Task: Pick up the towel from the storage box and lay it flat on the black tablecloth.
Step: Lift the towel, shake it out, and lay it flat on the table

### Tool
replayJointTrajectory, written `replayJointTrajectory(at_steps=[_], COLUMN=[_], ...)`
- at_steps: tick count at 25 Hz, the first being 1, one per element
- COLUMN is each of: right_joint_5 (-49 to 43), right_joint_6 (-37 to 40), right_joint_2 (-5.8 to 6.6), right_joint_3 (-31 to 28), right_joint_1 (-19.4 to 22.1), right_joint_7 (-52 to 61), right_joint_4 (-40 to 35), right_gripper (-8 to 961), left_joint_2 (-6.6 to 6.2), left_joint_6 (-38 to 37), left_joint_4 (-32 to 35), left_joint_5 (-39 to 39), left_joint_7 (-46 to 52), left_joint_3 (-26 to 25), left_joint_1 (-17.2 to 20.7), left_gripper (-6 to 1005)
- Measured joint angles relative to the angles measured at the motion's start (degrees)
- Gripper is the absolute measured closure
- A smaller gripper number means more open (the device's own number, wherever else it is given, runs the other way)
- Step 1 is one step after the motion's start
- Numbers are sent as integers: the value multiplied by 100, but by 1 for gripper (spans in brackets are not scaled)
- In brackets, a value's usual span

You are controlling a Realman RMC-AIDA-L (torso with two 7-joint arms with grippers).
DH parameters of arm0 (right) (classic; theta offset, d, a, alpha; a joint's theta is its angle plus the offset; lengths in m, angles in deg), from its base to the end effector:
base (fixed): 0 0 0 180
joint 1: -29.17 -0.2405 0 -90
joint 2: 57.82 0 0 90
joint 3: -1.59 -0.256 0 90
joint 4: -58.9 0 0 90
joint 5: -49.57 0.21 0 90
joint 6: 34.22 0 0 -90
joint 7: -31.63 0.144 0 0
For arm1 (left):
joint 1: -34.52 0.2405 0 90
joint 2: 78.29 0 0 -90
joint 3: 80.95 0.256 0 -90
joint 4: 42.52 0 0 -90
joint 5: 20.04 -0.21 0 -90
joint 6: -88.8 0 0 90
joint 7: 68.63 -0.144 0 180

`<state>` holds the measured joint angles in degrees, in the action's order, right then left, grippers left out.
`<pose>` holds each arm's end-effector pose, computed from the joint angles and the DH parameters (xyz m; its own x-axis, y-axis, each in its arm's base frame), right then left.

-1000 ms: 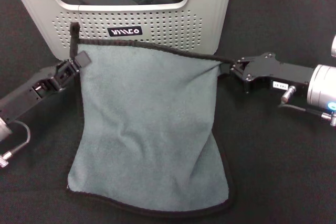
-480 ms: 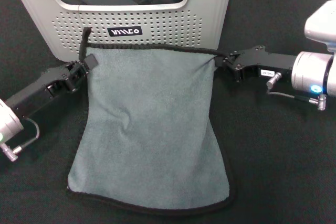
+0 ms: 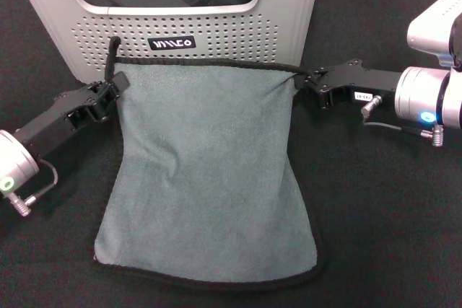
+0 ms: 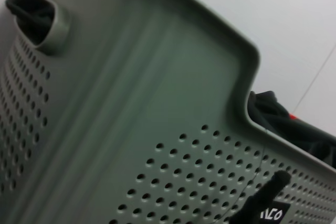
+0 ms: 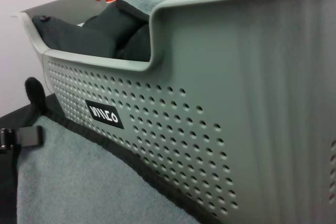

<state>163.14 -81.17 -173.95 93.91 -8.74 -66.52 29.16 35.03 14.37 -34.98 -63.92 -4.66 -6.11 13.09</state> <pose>0.2061 0.3955 -0.0744 0.7807 -0.3830 -0.4938 -0.5632 -0.7735 -0.2906 -0.3412 0.2975 -0.0068 0.3478 0.3744 0.8595 0.8748 -0.4593 -0.1539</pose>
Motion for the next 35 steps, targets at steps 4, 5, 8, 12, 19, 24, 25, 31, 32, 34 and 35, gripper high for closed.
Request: replayJointTrajectory(at_steps=[4,5,8,12,19,24,25,31,32,34,35], right_joint_5=[-6,-8,-36,-46,-88,-90,-90,-89,-86,-82,-82], right_joint_6=[29,29,28,22,0,11,25,66,87,120,124], right_joint_2=[-5,-5,3,12,-9,-8,-8,-5,-4,-4,-4], right_joint_3=[5,5,5,5,5,5,5,5,5,5,5], right_joint_1=[-13,-15,-17,-23,-142,-161,-162,-182,-182,-182,-185], right_joint_7=[6,7,8,14,15,24,24,24,24,24,24], right_joint_4=[9,14,66,118,257,298,302,305,305,305,305], right_gripper=[934,933,933,933,933,932,932,932,932,932,932], left_joint_2=[44,63,190,306,312,320,328,341,341,341,341], left_joint_6=[97,109,102,110,167,216,243,404,413,418,418], left_joint_4=[16,2,4,15,11,1,-1,6,11,13,14], left_joint_5=[52,54,79,94,69,49,48,31,23,12,11], left_joint_7=[-114,-145,-232,-356,-370,-478,-497,-516,-516,-517,-517], left_joint_3=[-9,-9,-86,-223,-193,-168,-175,-168,-164,-162,-162], left_joint_1=[12,14,99,163,124,116,115,112,112,112,112], left_gripper=[938,938,936,933,928,925,925,921,920,919,918])
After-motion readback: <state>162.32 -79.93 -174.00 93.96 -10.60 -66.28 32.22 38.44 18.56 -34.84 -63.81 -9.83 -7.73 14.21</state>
